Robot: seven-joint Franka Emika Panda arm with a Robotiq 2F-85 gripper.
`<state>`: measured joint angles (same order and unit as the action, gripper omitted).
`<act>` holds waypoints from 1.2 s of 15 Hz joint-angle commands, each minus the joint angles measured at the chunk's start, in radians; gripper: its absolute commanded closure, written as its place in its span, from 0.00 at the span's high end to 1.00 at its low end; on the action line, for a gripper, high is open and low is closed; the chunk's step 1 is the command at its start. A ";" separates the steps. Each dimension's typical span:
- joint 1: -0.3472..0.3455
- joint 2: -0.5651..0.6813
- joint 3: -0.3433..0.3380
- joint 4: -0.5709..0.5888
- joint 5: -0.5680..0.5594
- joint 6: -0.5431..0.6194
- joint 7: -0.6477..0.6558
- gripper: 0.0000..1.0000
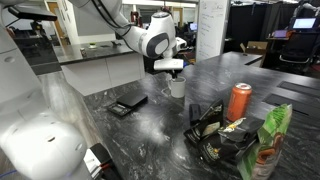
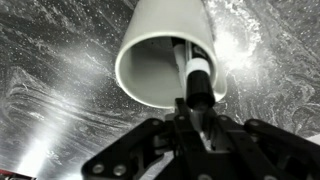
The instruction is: Pick the markers in the cup and put them on the counter, then pick the cup and put it on the black object
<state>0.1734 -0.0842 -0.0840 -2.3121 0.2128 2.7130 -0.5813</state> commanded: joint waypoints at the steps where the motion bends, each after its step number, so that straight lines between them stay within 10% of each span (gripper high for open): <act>1: -0.032 0.026 0.032 0.014 -0.005 0.023 -0.008 0.03; 13: -0.083 -0.190 0.075 -0.082 -0.304 0.132 0.273 0.03; 18: -0.290 -0.366 0.157 -0.140 -0.588 0.088 0.623 0.03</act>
<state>0.0190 -0.3438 0.0089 -2.3816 -0.2573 2.8327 -0.1153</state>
